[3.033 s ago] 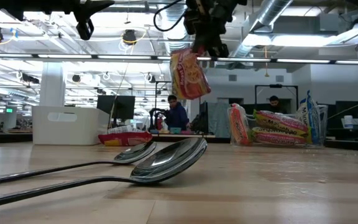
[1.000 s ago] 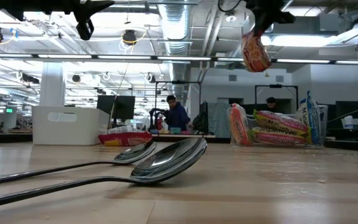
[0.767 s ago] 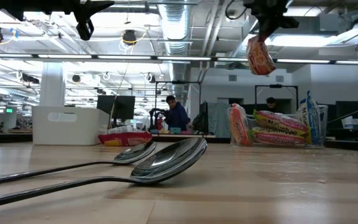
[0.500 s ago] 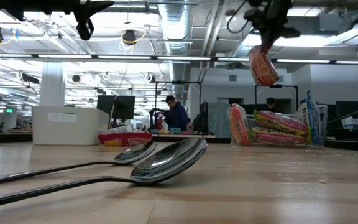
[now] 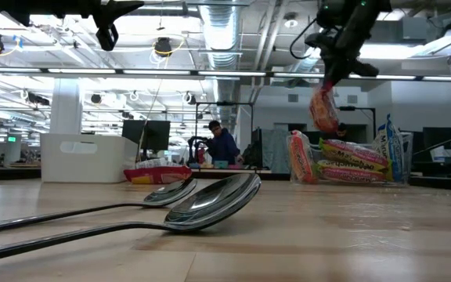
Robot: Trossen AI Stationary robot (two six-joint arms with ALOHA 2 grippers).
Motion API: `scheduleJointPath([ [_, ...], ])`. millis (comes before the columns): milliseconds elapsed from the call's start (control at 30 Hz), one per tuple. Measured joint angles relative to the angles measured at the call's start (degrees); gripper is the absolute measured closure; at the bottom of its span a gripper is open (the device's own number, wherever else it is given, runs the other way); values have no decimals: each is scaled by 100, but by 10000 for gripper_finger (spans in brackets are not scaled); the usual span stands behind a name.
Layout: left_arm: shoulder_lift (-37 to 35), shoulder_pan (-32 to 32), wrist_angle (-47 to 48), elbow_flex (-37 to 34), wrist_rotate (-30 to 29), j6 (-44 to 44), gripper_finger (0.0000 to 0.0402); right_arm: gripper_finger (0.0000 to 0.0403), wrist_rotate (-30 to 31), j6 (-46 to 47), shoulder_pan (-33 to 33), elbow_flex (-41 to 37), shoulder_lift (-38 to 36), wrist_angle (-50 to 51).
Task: Pick & Place Food Item
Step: Put the right red noodle pack into the top transparent bin
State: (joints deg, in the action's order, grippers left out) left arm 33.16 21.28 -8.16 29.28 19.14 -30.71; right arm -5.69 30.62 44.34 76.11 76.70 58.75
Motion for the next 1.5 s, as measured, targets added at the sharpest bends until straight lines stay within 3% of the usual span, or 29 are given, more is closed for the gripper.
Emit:
scheduleJointPath([
  [267, 0, 2, -2, 0, 15, 1, 309, 403, -251, 527, 0, -1203, -602, -1125],
  [600, 0, 1, -2, 0, 11, 1, 309, 403, -320, 650, 42, -1455, -672, -1571],
  [1233, 0, 0, -2, 0, -7, -1, 309, 403, 451, 993, -11, -1453, -829, -179],
  [1500, 0, 1, -1, 0, -3, -1, 309, 403, 471, 1146, -9, -1453, -819, 190],
])
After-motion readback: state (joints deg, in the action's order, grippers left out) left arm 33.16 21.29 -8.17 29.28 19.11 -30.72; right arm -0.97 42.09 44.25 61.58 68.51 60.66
